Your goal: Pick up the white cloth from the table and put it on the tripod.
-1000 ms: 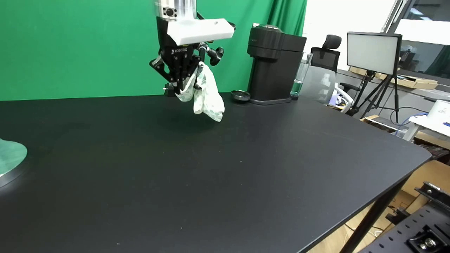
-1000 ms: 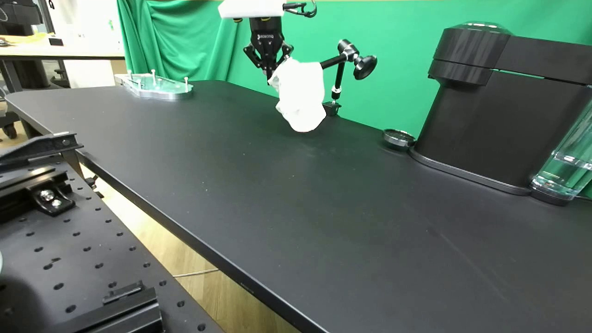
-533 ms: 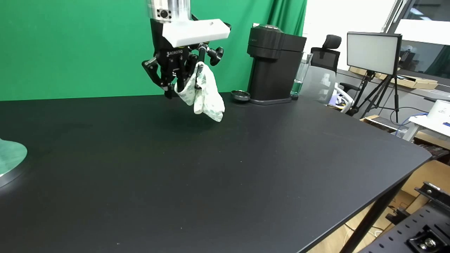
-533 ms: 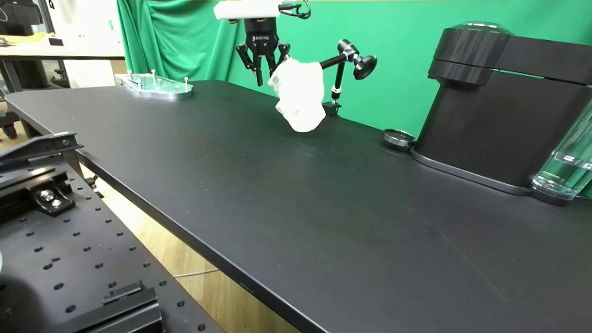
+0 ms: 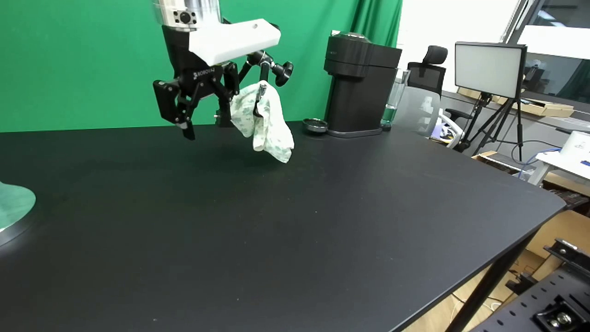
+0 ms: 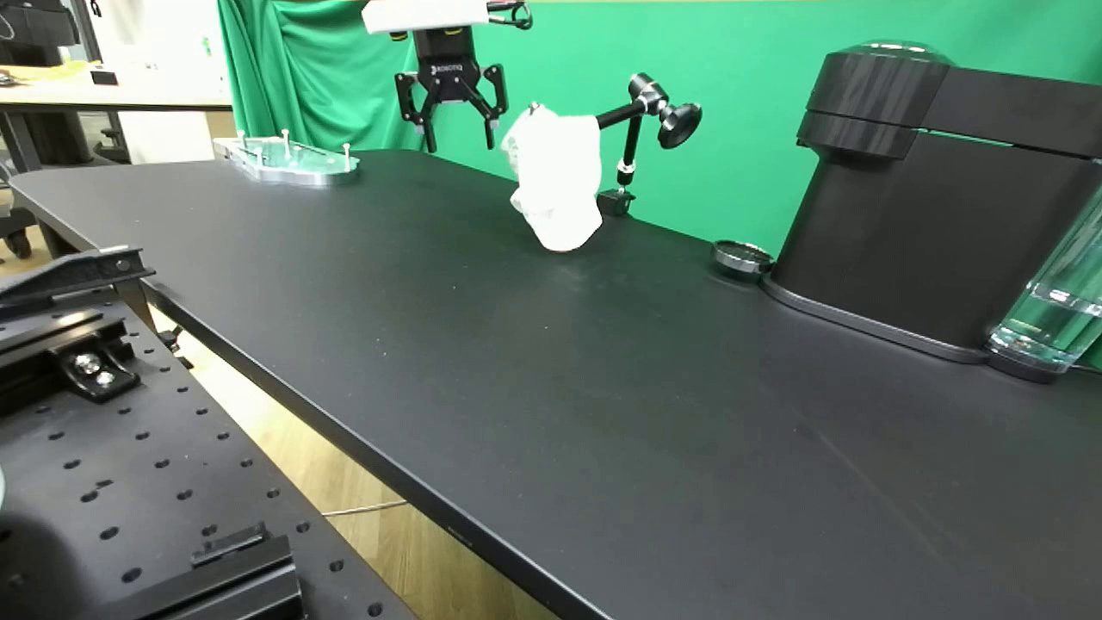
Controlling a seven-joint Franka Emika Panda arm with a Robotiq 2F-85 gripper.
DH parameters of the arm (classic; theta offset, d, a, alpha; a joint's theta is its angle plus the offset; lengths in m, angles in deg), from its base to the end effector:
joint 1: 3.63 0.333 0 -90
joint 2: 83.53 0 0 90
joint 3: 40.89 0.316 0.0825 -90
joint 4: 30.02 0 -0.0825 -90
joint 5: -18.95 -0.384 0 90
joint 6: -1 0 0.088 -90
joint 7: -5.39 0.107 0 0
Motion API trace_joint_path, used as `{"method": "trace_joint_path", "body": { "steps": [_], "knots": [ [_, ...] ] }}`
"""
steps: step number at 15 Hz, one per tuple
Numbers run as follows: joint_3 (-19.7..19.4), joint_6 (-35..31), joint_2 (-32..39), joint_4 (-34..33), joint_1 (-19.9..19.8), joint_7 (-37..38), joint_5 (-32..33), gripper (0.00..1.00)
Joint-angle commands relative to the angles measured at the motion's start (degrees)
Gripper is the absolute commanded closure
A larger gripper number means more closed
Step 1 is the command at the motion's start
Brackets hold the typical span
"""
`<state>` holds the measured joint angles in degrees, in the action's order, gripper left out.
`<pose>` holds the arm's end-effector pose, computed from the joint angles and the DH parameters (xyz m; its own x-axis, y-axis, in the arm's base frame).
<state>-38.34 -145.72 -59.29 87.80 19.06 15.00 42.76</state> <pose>0.5418 0.2614 0.2352 0.8130 0.5764 0.0820 0.5491 -0.8060 0.2210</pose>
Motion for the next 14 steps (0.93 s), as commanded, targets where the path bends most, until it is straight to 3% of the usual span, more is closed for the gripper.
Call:
{"method": "trace_joint_path", "body": {
  "steps": [1,14],
  "knots": [
    [1.1,2.0,0.3,-0.5,0.9,-1.2,3.0,0.00],
    [6.3,18.5,1.4,0.4,-5.8,-22.0,-1.2,0.00]
  ]
}}
